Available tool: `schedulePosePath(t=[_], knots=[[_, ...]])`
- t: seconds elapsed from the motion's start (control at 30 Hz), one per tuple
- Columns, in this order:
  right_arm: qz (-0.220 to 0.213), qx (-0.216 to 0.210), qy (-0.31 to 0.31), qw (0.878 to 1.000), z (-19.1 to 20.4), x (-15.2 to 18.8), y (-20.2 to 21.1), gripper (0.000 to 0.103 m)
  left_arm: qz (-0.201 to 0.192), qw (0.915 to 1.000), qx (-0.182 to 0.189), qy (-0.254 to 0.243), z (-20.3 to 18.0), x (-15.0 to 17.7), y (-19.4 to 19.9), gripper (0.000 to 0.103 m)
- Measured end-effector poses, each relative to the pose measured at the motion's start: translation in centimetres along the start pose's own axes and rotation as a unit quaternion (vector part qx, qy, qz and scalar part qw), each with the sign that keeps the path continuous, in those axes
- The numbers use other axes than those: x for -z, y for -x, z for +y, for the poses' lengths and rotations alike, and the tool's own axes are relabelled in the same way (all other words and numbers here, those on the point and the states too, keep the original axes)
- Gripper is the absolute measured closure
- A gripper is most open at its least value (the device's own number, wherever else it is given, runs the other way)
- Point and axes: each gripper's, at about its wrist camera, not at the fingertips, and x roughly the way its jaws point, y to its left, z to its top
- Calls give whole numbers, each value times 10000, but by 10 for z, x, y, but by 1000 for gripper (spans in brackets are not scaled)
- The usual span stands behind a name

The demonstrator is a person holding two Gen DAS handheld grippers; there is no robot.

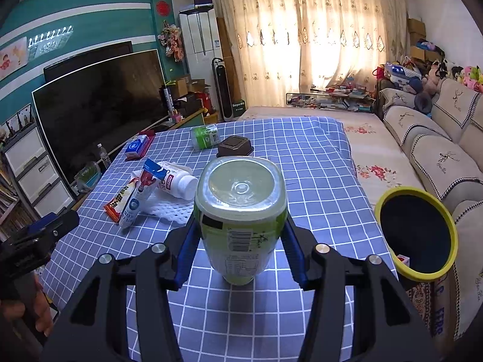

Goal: Collect trash
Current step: 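Carry the milk bottle over the yellow bin and open the right tool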

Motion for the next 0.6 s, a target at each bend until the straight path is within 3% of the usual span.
schedulePosePath(t=[0.4,0.6], knots=[[-214,-24,-376,9991,-38,-15,12,54,129,9998,-45,-110,-11,-1,-19,5],[-538,679,-763,9933,-93,-25,25,54,186,9995,-51,-270,-21,-2,-34,5]])
